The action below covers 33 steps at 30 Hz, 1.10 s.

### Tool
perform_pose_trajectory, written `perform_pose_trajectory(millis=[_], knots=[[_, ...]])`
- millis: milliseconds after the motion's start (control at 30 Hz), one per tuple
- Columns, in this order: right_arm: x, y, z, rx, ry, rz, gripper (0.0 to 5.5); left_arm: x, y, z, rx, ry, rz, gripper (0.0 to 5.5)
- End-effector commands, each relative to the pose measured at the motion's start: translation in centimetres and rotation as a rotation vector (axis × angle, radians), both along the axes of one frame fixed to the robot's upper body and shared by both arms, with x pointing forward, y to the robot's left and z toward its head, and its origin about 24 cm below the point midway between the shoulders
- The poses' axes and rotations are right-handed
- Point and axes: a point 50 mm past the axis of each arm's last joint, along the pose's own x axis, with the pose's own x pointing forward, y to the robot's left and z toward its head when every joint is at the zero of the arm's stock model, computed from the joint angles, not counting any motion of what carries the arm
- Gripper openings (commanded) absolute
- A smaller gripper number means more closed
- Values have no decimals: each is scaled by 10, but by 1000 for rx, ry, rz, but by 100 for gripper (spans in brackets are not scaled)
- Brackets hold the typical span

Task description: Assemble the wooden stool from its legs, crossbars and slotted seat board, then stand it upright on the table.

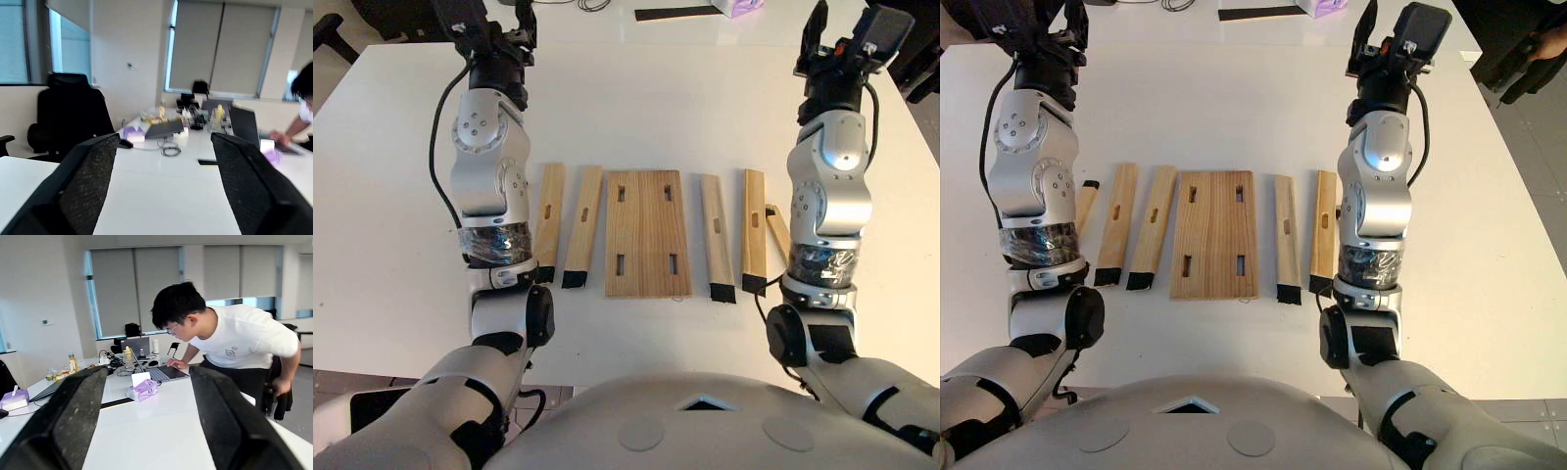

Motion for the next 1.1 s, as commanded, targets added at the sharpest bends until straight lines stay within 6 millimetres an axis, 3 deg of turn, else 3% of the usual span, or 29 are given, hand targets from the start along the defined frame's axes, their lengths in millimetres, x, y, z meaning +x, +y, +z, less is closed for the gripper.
perform_pose_trajectory(millis=[33,200,333,500,667,967,1100], knots=[[-4,-3,-11,21,36,-4,307,4,2,-5,18,69,21,345],[2,-7,-22,89,100,43,307,1,0,-18,18,85,10,345],[11,-4,-34,-61,190,14,307,-3,-5,-17,17,20,27,345],[23,23,-24,-109,188,137,307,-27,4,-37,-133,8,202,345],[37,28,-22,-103,252,254,307,-41,-14,-64,-168,103,236,345],[46,38,-9,17,183,297,307,-23,-26,-51,-189,13,159,345],[49,43,-14,43,190,264,307,-11,-30,-45,-159,-22,143,345]])
